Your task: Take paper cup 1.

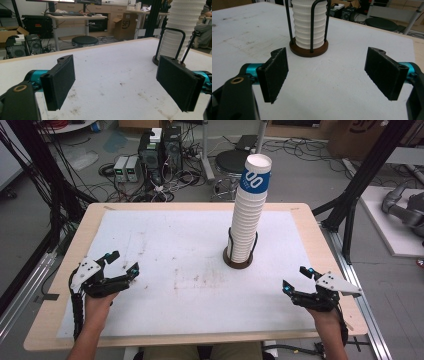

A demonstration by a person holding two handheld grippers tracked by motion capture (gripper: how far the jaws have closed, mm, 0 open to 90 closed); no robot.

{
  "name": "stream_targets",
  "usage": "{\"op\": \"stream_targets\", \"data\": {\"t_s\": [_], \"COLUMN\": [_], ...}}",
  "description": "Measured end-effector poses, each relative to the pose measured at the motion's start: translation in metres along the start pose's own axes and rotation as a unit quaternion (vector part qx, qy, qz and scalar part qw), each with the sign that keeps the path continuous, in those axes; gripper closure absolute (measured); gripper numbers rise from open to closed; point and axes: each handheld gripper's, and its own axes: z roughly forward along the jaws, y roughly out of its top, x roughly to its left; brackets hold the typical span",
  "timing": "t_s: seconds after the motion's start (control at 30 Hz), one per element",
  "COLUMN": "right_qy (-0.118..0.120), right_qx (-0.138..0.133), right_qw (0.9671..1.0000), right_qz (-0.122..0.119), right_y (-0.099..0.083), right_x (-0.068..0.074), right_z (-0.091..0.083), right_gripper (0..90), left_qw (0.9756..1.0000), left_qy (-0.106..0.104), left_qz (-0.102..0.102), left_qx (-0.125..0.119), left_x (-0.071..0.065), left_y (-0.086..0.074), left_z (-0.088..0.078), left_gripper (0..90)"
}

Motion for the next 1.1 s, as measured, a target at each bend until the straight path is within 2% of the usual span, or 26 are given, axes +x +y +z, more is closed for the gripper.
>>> {"op": "stream_targets", "data": {"t_s": [0.4, 0.5, 0.63, 0.77, 0.83, 1.0, 1.1], "right_qy": [0.002, 0.006, 0.019, 0.032, 0.038, 0.049, 0.052], "right_qx": [-0.003, 0.0, -0.009, -0.008, -0.018, -0.019, -0.028], "right_qw": [0.9999, 0.9999, 0.9994, 0.9987, 0.9985, 0.9981, 0.9979], "right_qz": [0.012, 0.013, 0.029, 0.038, 0.035, 0.032, 0.026], "right_y": [-0.002, -0.001, 0.004, 0.012, 0.02, 0.03, 0.041], "right_x": [-0.003, -0.002, -0.001, 0.003, 0.007, 0.011, 0.013], "right_z": [0.001, 0.001, 0.003, 0.005, 0.007, 0.008, 0.007], "right_gripper": [19.5, 19.6, 19.6, 19.5, 19.5, 19.5, 19.5], "left_qw": [1.0, 1.0, 1.0, 1.0, 0.9999, 0.9999, 0.9998], "left_qy": [0.001, 0.002, 0.002, -0.004, -0.006, -0.012, -0.017], "left_qz": [-0.001, 0.0, 0.002, 0.003, 0.003, 0.001, -0.007], "left_qx": [0.005, 0.002, 0.004, 0.008, 0.008, 0.009, 0.005], "left_x": [-0.001, -0.002, -0.003, -0.003, -0.004, -0.007, -0.008], "left_y": [-0.001, -0.002, -0.002, -0.003, -0.003, -0.002, -0.002], "left_z": [0.004, 0.003, 0.004, 0.005, 0.005, 0.006, 0.007], "left_gripper": [15.5, 15.6, 15.5, 15.4, 15.5, 15.5, 15.4]}}
